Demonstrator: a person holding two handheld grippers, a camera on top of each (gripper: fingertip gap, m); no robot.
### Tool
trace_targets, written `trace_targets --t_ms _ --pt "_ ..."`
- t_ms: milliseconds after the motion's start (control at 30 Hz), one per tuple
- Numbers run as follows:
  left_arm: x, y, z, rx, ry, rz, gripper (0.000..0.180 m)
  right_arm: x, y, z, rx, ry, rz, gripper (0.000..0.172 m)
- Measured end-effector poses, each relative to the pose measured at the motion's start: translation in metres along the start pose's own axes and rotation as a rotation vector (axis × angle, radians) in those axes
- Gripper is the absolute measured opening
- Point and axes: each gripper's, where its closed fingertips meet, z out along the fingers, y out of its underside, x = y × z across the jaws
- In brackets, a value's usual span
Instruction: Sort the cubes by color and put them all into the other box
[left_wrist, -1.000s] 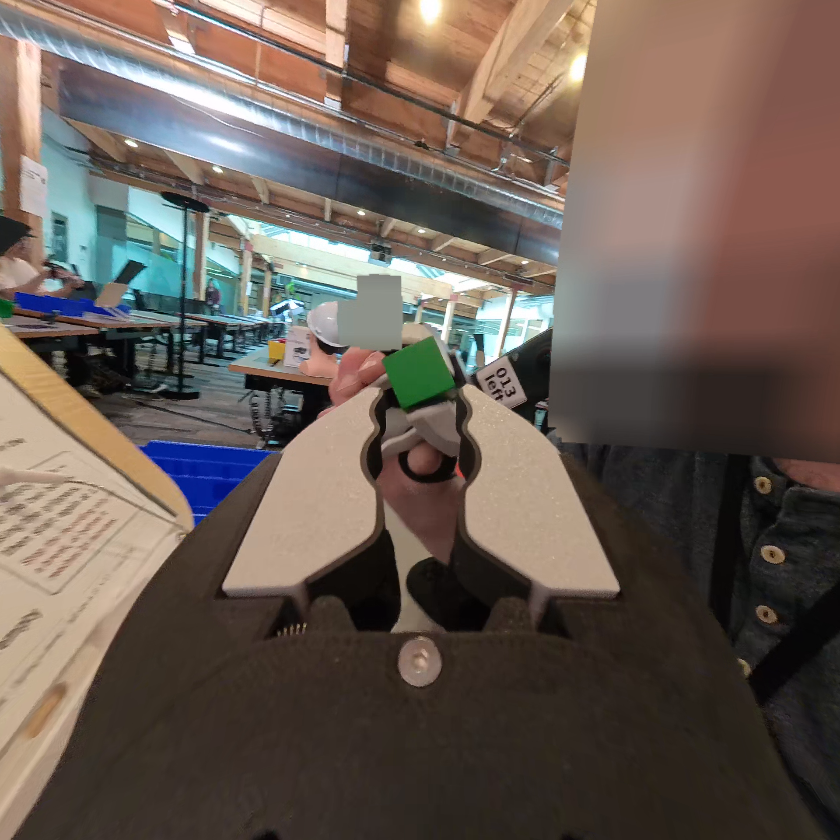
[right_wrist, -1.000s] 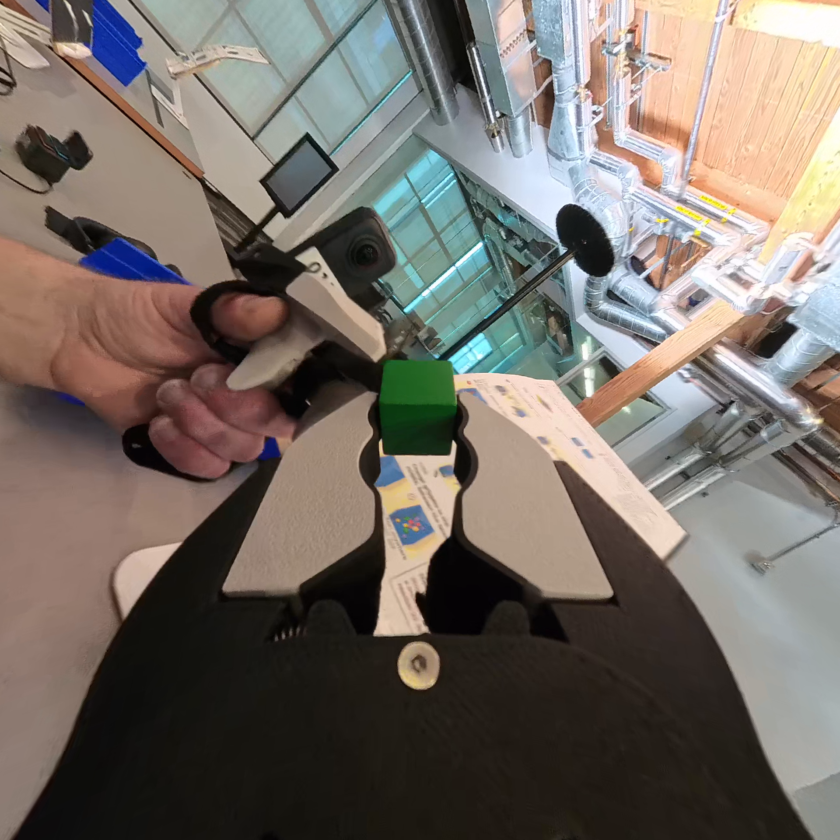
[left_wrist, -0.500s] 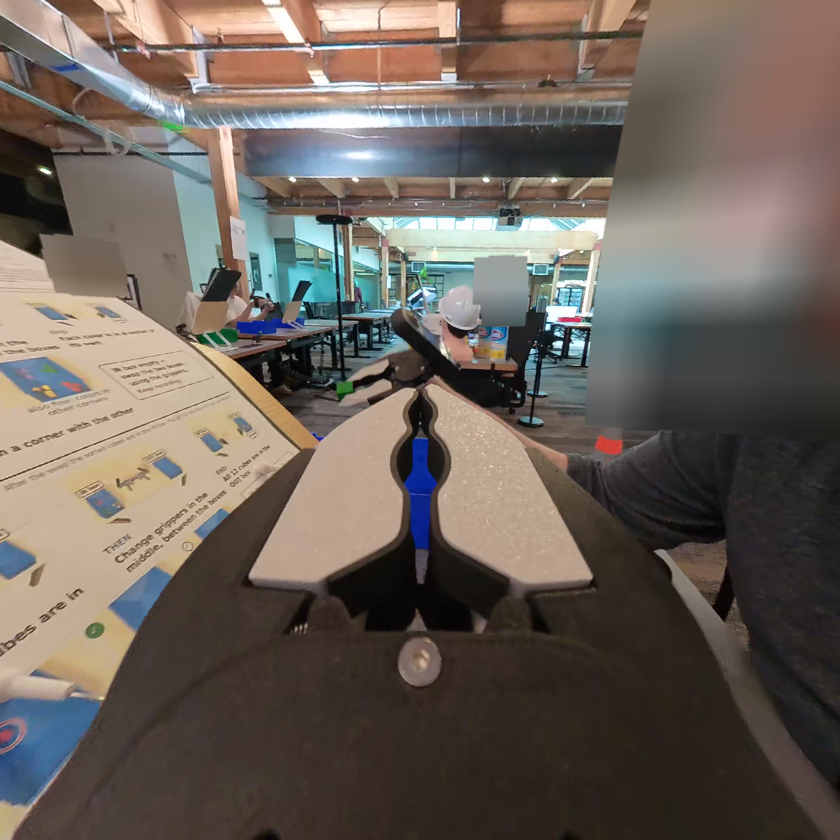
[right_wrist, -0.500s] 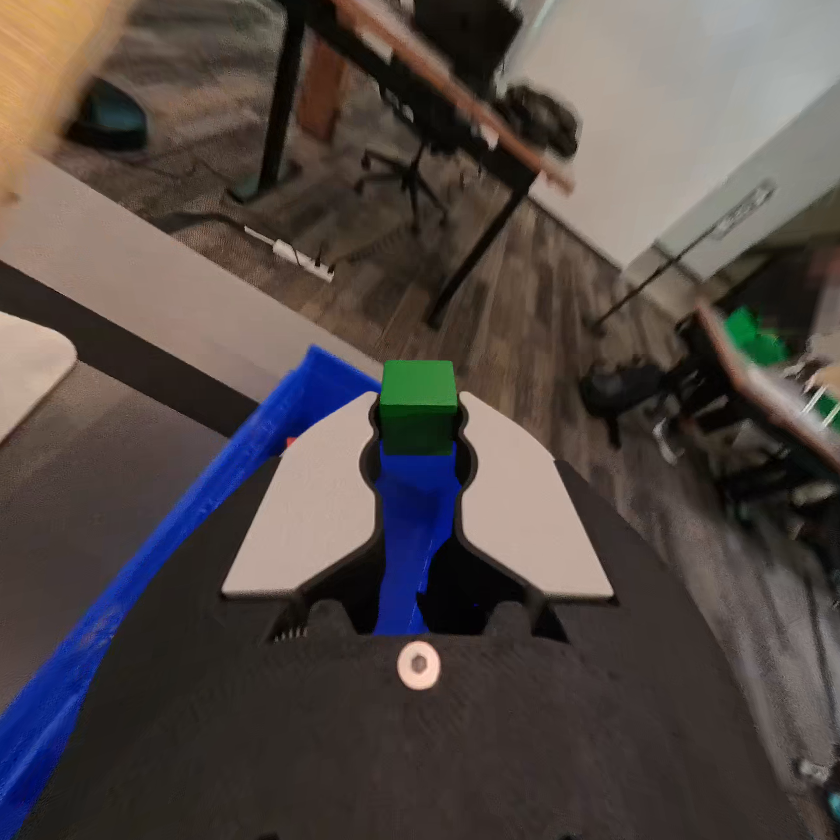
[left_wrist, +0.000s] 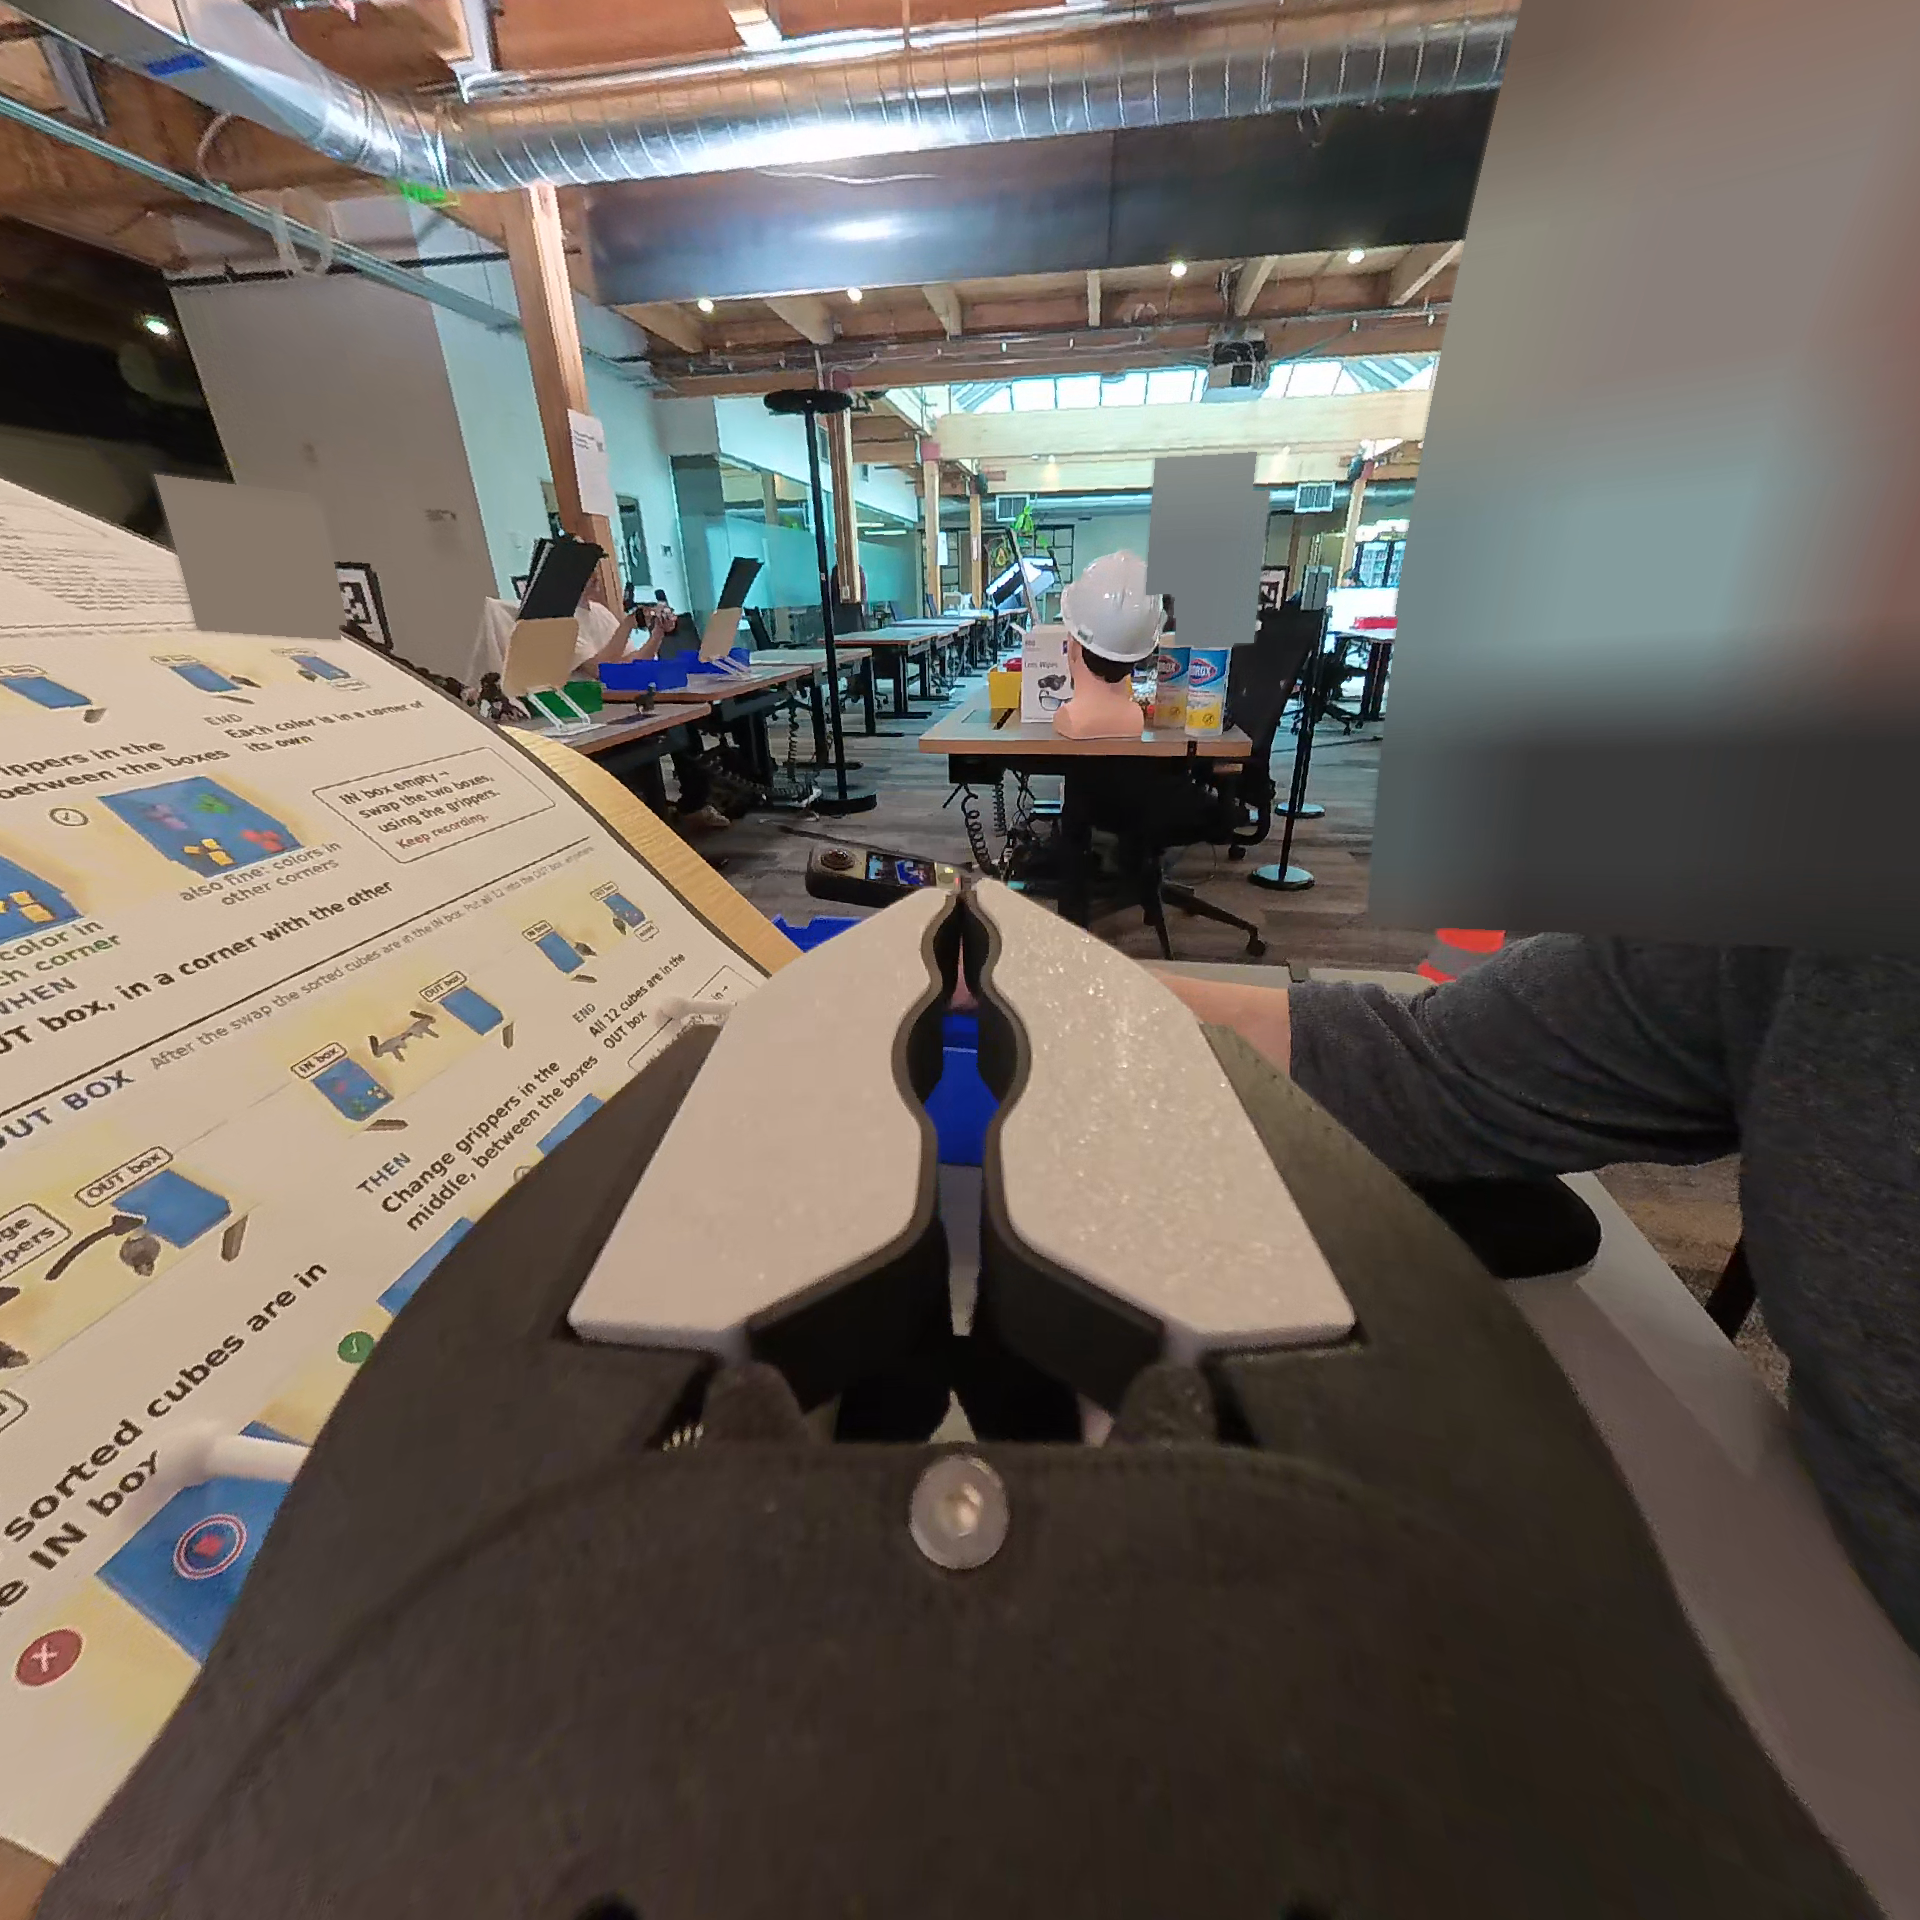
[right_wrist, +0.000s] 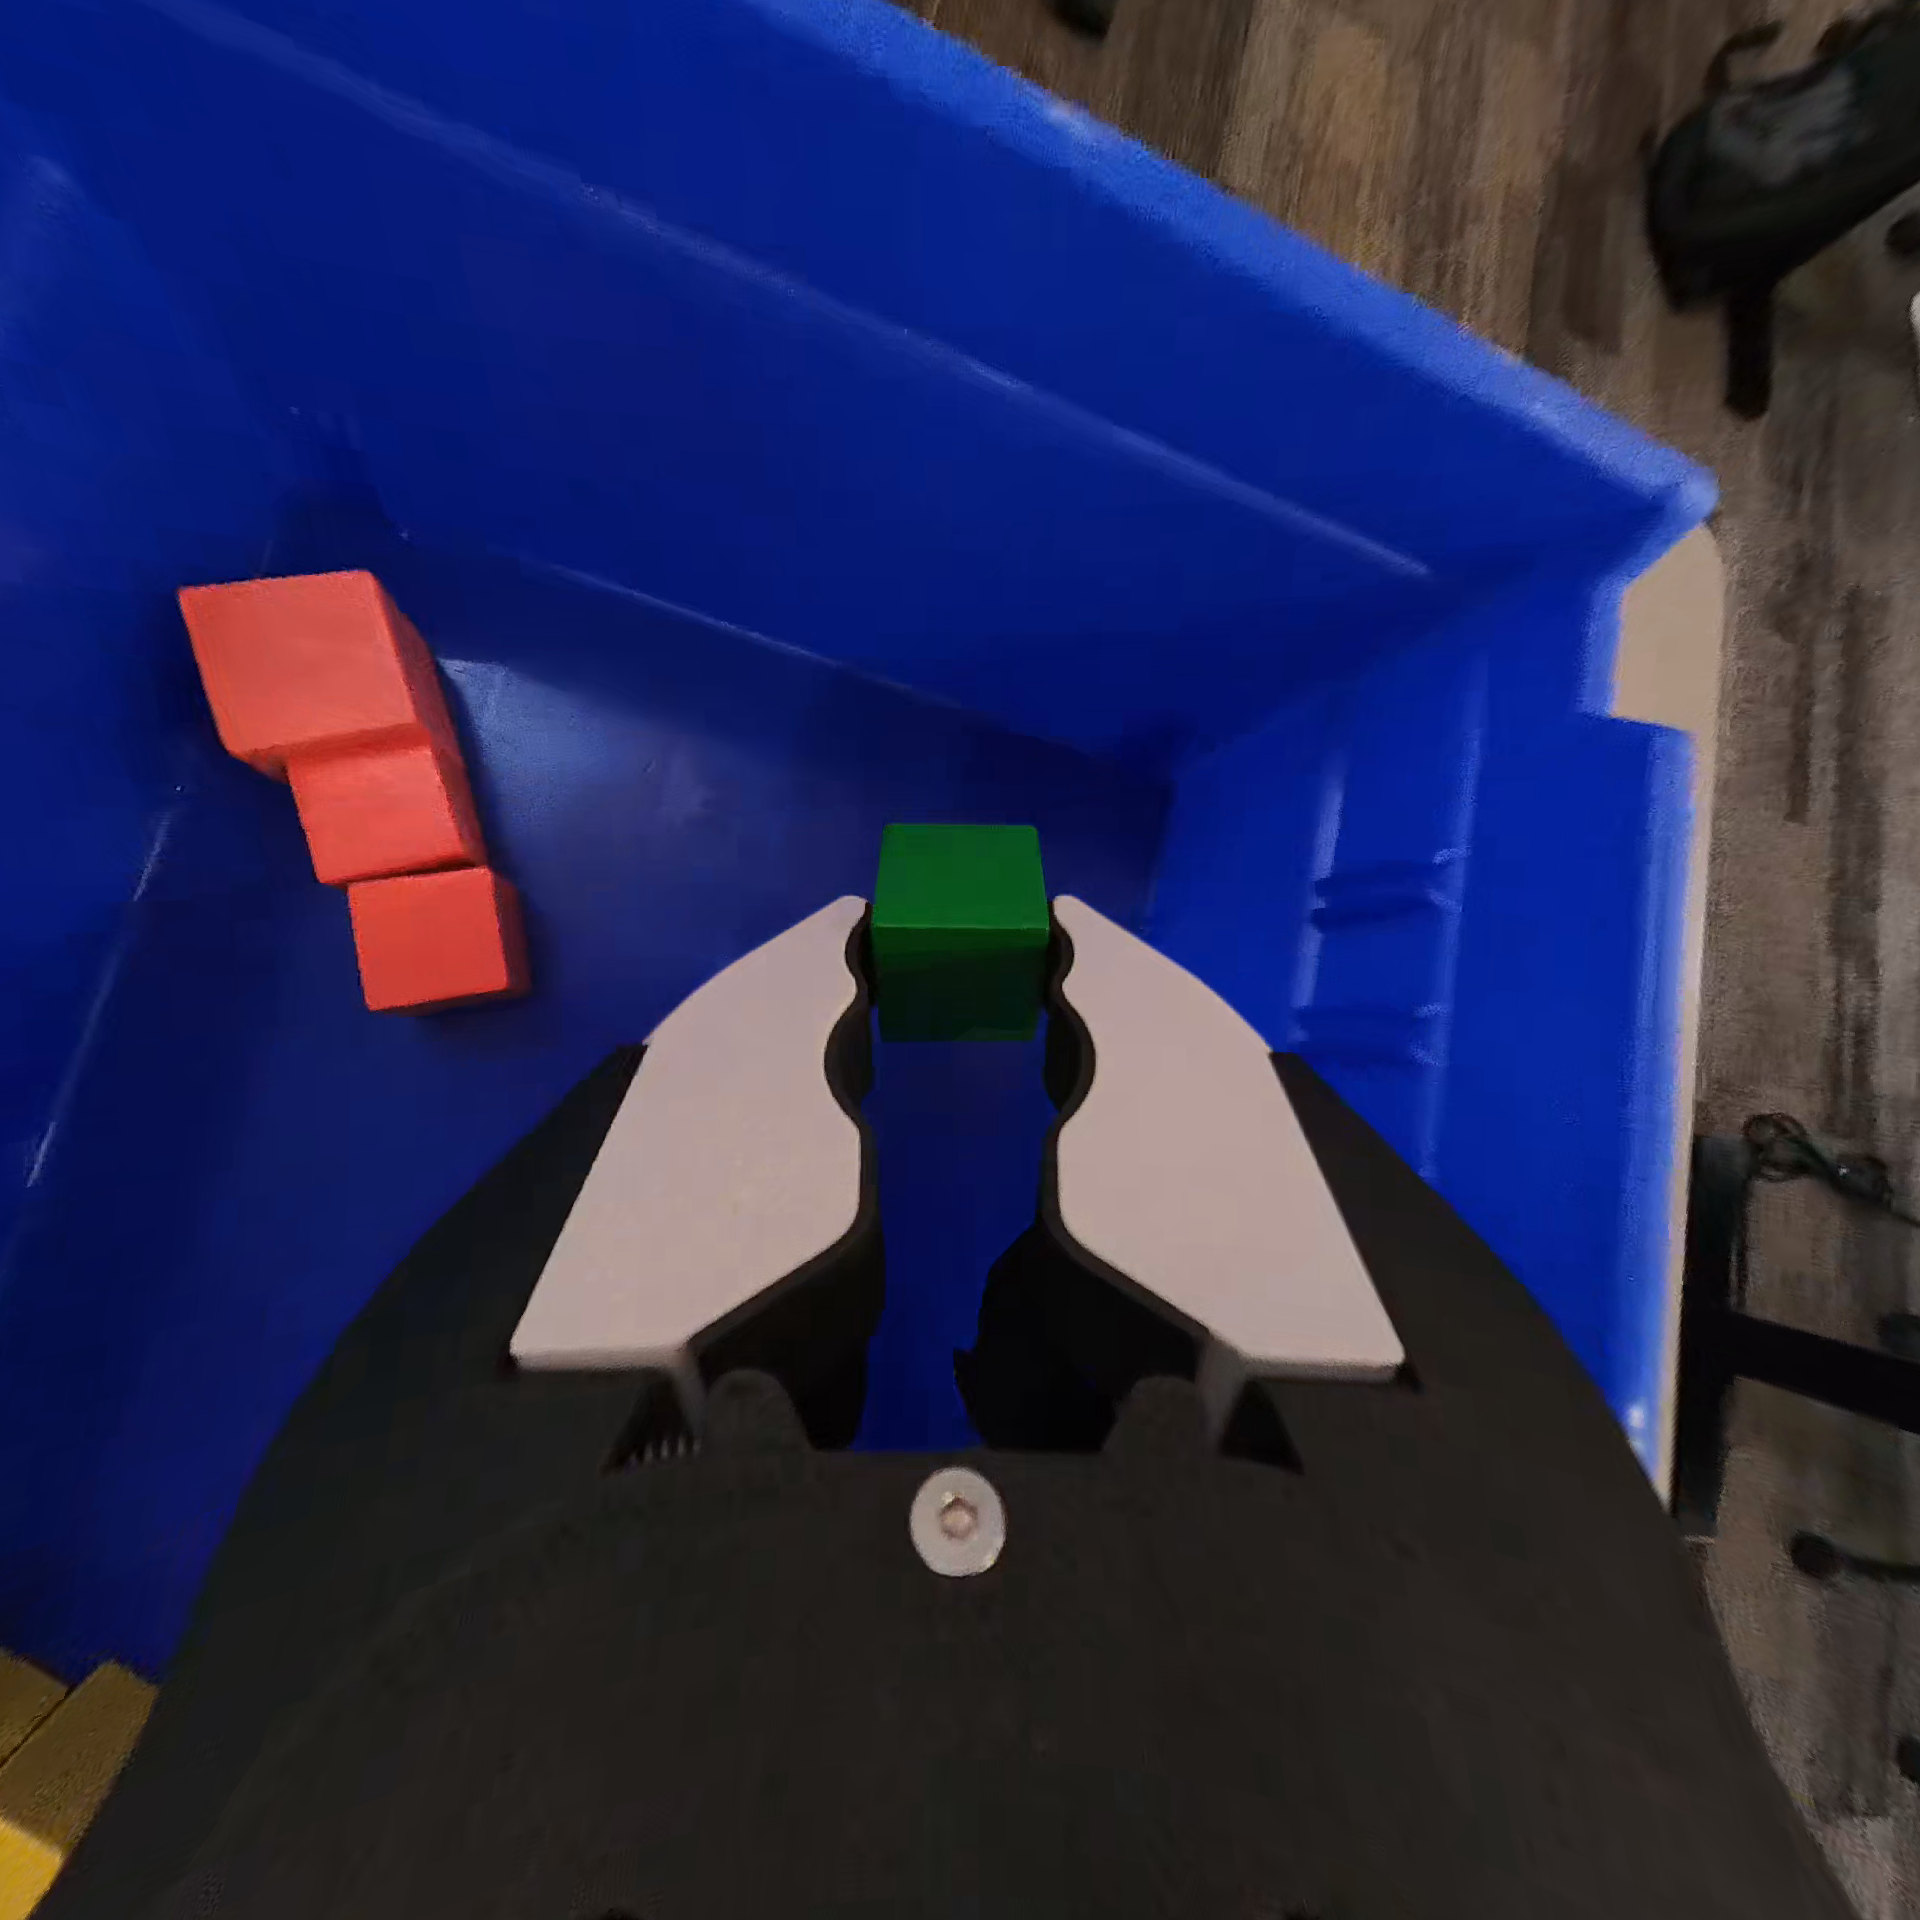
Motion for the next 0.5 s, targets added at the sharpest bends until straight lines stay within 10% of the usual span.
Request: trace_targets --t_ms 500 --pt "-0.011 0.011 -0.004 -0.114 -0.056 0.025 0.0 0.0 -0.005 -0.001 -0.025 0.047 -0.041 0.04"
